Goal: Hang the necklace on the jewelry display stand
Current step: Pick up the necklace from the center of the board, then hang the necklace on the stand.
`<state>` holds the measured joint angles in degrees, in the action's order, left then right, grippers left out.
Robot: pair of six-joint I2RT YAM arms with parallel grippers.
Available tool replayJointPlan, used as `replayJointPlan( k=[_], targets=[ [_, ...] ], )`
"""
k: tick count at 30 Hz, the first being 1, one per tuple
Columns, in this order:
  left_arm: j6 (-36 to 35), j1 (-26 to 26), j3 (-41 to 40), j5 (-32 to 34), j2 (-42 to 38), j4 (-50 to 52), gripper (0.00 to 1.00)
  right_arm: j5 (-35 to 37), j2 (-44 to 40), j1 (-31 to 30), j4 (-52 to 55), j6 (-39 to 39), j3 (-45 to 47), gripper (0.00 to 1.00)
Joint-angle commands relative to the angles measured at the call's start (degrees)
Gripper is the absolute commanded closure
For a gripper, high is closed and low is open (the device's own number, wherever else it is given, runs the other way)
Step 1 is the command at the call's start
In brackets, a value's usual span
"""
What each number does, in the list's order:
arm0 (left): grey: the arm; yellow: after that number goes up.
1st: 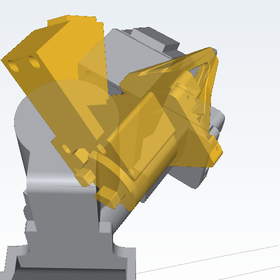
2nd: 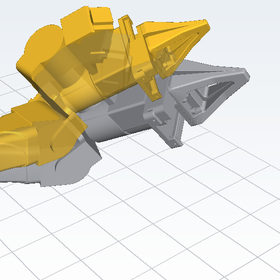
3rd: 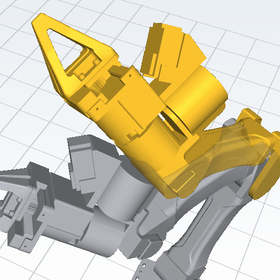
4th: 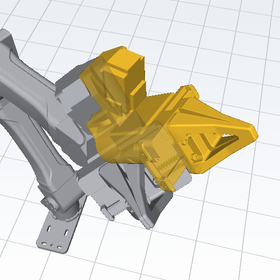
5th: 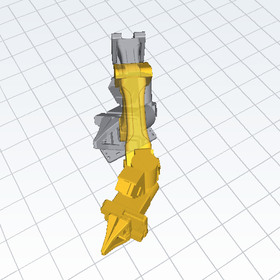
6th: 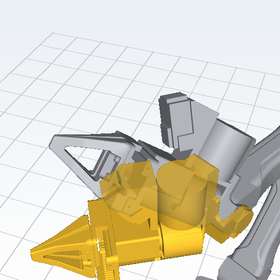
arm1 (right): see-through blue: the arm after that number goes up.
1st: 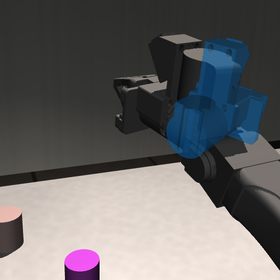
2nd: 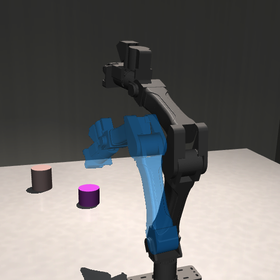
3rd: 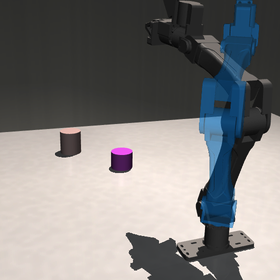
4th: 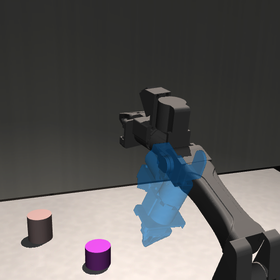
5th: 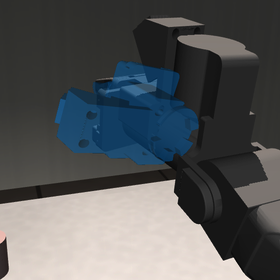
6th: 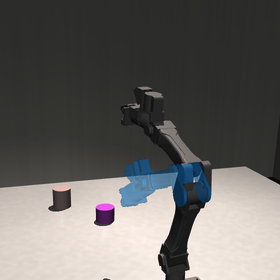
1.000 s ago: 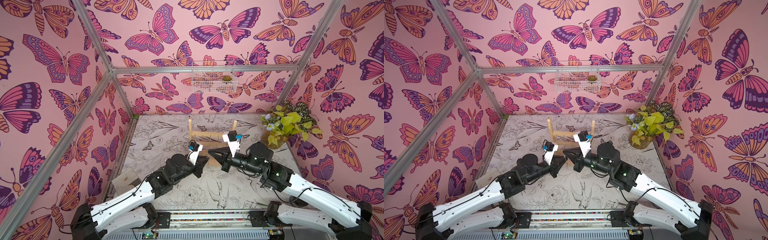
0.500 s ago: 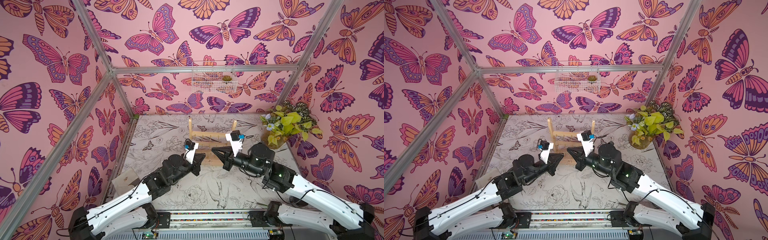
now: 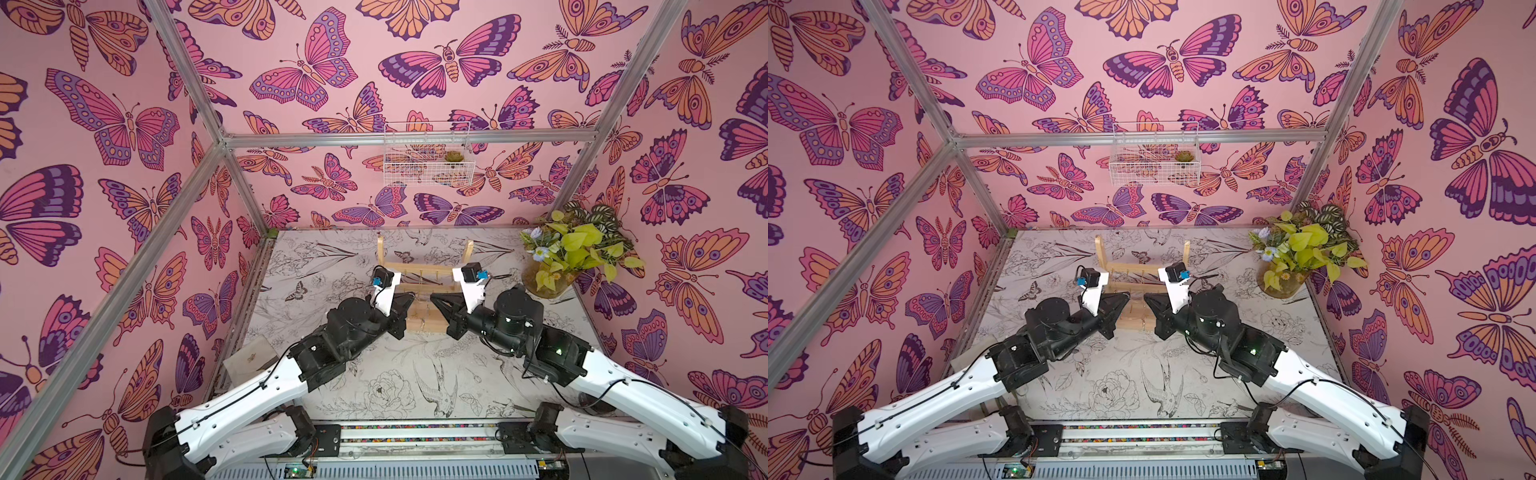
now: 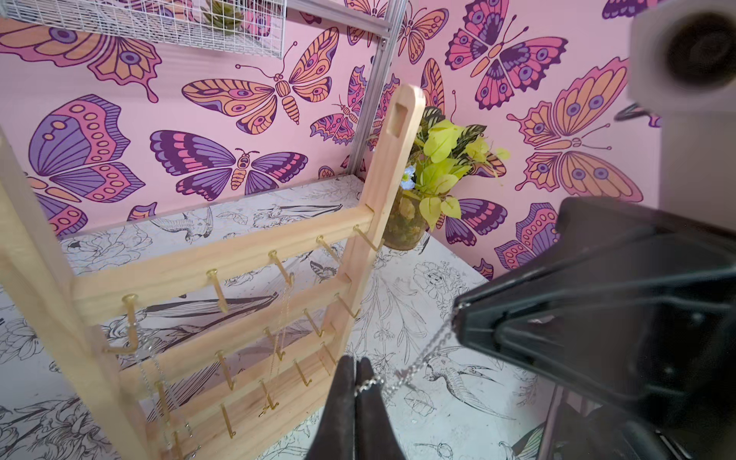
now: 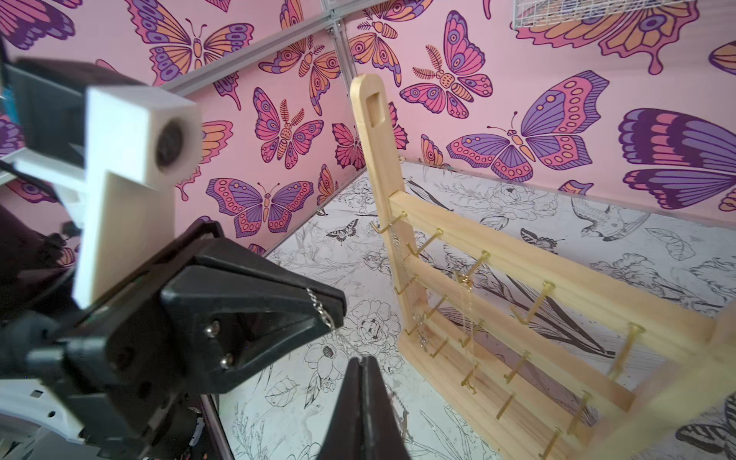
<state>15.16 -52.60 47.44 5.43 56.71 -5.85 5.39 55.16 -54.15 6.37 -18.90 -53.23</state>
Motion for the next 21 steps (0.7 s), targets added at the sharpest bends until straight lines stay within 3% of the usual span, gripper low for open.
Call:
replayJointPlan(
  k=[1, 21],
  targets=[
    [-2.16, -0.64, 2.22, 0.22, 1.65, -0.31, 1.0, 5.23, -0.59, -0.43, 1.76, 1.74, 0.84, 1.0],
    [-4.67, -2.46, 13.11, -0.83, 13.13, 1.54, 1.0, 17.65, -4.36, 0.14, 4.97, 7.15, 0.59, 1.0]
  ],
)
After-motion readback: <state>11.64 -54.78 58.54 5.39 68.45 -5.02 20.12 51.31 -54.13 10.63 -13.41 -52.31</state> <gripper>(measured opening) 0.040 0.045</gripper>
